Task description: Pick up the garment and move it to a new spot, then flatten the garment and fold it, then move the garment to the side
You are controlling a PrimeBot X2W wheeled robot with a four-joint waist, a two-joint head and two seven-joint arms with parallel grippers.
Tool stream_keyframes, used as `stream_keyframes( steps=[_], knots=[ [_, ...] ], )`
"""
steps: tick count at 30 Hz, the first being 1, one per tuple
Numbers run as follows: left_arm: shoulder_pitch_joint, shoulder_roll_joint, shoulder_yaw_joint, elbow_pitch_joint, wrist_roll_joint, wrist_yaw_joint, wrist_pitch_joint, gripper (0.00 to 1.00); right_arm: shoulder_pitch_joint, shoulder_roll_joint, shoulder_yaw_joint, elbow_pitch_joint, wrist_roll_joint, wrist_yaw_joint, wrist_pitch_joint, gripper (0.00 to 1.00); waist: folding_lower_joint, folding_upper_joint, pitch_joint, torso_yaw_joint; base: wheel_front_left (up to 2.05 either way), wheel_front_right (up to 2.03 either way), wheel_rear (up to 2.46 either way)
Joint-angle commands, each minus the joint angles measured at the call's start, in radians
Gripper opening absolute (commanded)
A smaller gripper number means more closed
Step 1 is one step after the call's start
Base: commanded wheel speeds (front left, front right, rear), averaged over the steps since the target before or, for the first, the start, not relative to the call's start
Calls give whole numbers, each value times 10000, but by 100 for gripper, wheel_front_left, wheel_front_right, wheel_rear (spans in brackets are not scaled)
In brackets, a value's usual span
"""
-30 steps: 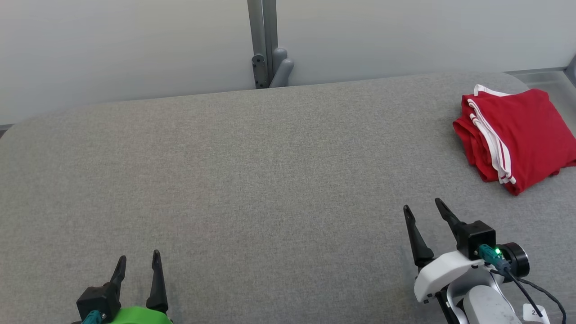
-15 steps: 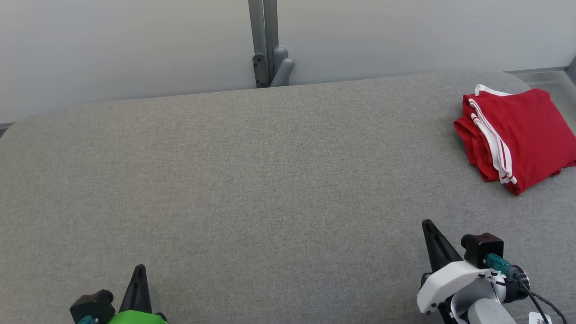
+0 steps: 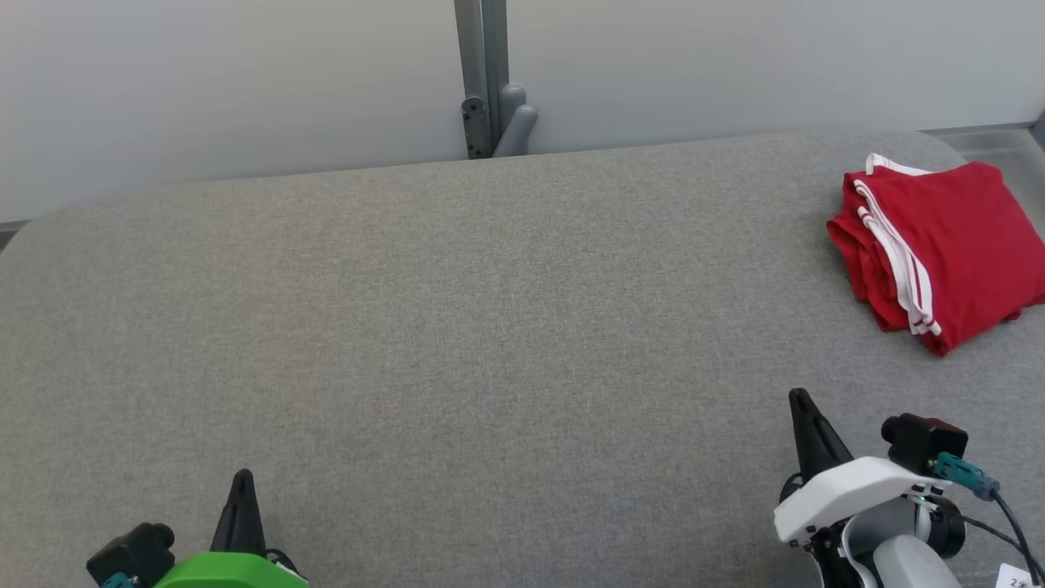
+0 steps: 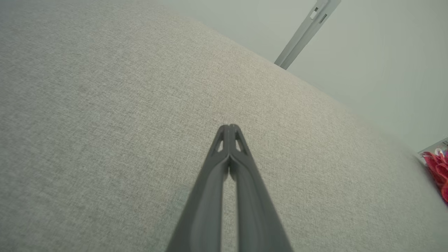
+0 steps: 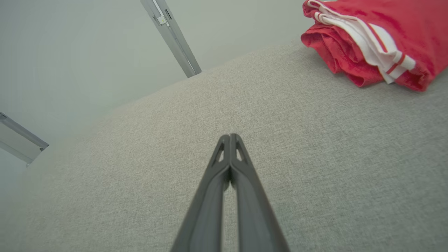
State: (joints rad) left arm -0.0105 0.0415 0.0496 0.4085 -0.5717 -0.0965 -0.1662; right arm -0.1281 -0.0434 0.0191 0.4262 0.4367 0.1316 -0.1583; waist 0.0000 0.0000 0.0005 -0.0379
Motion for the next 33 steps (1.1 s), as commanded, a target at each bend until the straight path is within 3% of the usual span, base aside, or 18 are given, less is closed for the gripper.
stream_keyframes(
  steps=[1, 33],
  knots=[
    [-266, 50, 44, -206, -287, -45, 44, 0, -109, -37, -60, -220, 331, -3, 70, 0, 0, 0, 0, 2, 0, 0, 0],
    [-592, 80, 236, -882, -4654, -192, 1167, 0, 76, -62, -681, -970, 5241, -7, 1273, 0, 0, 0, 9, 123, 0, 0, 0]
  ],
)
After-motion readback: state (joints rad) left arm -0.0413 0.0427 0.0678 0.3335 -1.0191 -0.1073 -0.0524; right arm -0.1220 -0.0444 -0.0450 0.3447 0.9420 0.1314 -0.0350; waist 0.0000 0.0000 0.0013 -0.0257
